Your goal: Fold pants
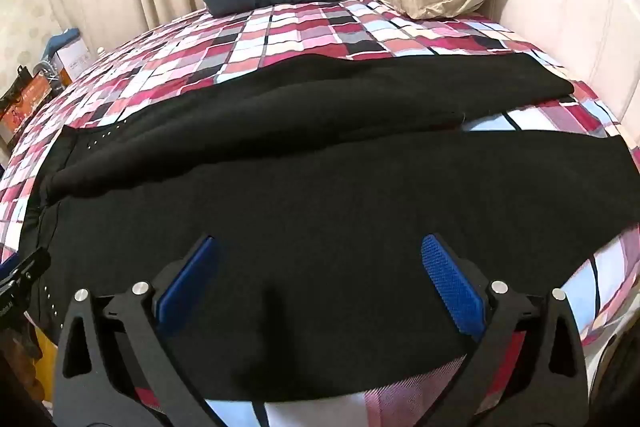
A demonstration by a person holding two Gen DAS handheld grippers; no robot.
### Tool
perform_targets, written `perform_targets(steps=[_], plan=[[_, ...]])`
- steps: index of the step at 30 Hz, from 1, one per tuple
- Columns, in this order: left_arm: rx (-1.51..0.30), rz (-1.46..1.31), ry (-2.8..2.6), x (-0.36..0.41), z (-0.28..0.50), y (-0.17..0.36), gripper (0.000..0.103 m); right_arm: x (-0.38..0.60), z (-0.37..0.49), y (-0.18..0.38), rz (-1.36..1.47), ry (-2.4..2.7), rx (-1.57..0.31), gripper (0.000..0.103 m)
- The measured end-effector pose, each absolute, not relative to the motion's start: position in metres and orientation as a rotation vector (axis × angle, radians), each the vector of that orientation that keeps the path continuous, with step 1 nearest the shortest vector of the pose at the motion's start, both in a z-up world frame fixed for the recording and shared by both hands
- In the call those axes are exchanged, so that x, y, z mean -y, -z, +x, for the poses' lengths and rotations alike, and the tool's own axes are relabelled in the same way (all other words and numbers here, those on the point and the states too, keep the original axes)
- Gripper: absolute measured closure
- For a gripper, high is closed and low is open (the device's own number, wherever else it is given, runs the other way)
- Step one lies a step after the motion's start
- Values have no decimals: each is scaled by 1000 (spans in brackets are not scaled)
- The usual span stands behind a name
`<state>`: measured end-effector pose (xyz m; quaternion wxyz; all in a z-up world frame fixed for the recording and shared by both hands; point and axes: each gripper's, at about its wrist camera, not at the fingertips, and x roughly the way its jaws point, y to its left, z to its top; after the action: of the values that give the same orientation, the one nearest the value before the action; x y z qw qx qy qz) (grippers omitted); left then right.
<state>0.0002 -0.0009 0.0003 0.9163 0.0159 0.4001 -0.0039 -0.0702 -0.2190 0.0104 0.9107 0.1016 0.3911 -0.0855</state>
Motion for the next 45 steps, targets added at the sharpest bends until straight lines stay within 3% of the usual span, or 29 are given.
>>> perform_targets(steps=[45], plan=[[-890, -44, 96, 2, -25, 8, 4, 192, -88, 4, 190, 153, -877, 2]])
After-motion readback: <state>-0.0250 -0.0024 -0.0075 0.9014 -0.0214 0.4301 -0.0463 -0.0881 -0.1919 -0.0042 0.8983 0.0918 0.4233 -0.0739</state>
